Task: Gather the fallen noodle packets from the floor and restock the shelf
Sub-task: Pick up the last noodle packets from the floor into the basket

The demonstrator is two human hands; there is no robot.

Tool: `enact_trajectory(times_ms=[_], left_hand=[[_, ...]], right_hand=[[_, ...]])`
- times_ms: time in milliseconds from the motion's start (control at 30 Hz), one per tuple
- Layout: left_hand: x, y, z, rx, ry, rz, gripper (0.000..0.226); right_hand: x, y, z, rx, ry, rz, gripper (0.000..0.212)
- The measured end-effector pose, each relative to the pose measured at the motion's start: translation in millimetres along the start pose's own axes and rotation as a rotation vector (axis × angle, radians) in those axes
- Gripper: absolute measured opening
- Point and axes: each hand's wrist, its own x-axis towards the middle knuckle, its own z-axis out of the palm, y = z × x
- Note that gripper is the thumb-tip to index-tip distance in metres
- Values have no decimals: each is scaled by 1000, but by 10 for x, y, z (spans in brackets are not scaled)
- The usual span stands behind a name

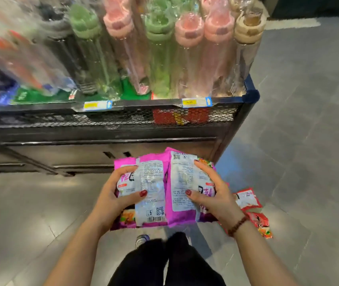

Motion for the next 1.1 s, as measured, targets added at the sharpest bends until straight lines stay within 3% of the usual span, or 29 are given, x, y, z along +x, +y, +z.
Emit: enact_trajectory(times_ms=[333, 767, 1100], left_hand=[[-1048, -367, -1099, -192, 351, 56, 62], [-2924, -1198, -3310, -448, 773, 139, 67], [-3719, -1725, -4139, -594, 1071, 137, 66]], right_hand=[[108, -122, 1344, -154, -378, -48, 67], [-617, 50, 4522, -283, -827, -119, 65], [-942, 193, 6095, -389, -1087, -31, 67]])
